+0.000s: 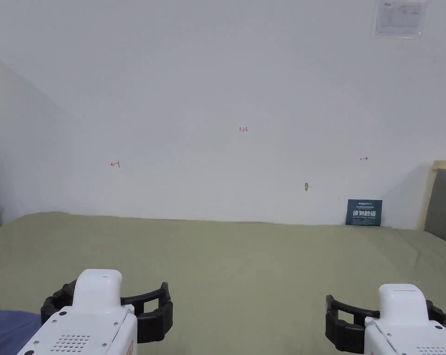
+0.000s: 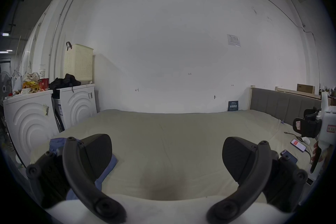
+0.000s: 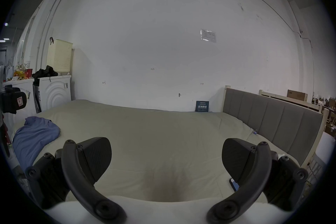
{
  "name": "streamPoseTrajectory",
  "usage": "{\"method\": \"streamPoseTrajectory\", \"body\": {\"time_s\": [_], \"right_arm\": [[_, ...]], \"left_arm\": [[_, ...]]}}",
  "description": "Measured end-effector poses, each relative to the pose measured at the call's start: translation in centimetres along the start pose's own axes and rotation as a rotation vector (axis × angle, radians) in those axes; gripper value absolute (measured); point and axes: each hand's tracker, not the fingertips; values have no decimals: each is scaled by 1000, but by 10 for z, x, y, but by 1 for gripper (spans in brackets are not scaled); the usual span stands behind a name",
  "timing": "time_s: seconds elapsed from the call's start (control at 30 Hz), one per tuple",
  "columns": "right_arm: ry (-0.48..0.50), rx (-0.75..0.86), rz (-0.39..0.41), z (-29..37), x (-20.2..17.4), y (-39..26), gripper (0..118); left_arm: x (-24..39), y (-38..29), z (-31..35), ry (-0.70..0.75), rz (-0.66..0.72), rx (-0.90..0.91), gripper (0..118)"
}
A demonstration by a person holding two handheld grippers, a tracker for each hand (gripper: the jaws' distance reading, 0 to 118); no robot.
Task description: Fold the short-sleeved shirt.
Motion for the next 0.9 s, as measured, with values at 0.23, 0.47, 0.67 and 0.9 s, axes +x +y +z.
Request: {"method": "streamPoseTrajectory", "body": {"time_s": [0.23,0.47,0.67,0.9], "right_arm": [[0,-4,-3,-2,0,3,118],[3,7,3,0,-1,4,118],[13,-4,16,0,0,4,118],[20,-5,2,0,2,5,118]], "left_arm": [[1,0,0,3,6,15,118],[-5,2,0,5,52,14,118],[-7,1,1,26,45,17,118],[-6,6,3,11,31,29,118]]}}
